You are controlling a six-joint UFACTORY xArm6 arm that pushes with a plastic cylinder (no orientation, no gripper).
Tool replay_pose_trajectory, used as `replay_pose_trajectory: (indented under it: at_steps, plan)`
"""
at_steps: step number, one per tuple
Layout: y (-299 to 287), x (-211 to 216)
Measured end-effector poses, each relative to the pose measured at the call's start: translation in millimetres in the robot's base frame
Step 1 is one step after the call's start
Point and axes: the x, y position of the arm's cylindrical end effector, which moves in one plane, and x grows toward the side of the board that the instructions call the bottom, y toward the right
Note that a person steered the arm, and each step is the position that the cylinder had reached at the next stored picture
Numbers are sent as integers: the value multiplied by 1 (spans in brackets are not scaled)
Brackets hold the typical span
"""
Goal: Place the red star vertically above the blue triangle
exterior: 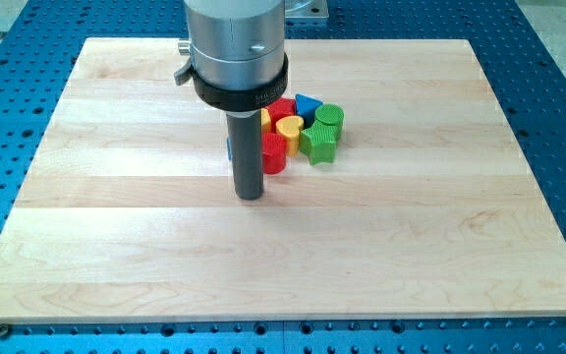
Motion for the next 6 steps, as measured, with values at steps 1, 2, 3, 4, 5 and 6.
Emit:
replay_pose_trajectory:
  at_steps: [1,2,3,4,5,6]
  plan:
    - [0,0]
    - [0,-1]
    - [-1,-1]
    - [-14,-10]
    - [7,-29]
    - [21,-22]
